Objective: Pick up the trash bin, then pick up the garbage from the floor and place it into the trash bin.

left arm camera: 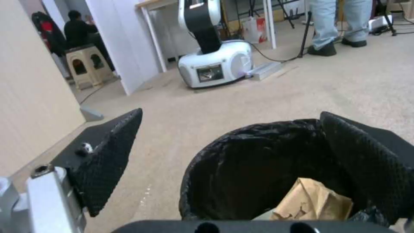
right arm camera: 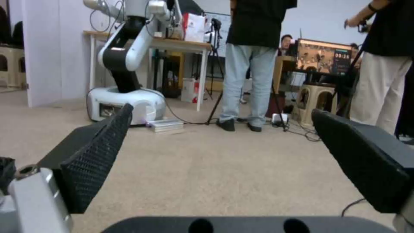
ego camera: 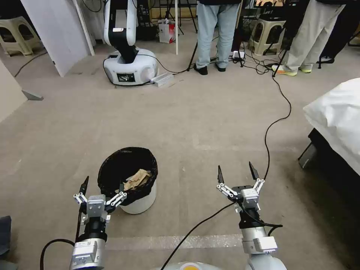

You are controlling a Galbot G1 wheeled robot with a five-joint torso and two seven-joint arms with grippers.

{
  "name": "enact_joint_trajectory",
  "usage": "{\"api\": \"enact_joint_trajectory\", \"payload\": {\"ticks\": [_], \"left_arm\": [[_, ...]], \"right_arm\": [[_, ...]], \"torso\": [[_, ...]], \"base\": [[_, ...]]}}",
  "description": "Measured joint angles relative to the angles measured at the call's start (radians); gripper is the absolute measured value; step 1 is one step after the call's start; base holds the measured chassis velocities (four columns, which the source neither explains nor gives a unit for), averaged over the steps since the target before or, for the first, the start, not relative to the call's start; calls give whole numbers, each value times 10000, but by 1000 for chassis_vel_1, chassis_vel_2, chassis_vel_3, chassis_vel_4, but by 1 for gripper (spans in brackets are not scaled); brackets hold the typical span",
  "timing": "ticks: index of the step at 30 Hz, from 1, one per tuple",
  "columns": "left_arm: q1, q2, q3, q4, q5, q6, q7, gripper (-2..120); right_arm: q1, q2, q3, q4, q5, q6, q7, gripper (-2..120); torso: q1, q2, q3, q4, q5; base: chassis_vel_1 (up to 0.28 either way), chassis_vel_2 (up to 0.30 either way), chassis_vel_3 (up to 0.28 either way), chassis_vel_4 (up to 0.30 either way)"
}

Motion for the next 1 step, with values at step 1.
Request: {"api": "enact_joint_trajectory", "payload": {"ticks": [1], "left_arm": [[-1,0,0,0,-1,3,0,100]], "right_arm": [[0,-1,0,0,0,0,0,100]], "torso": [[0,0,0,0,0]], "base": [[0,0,0,0]]}}
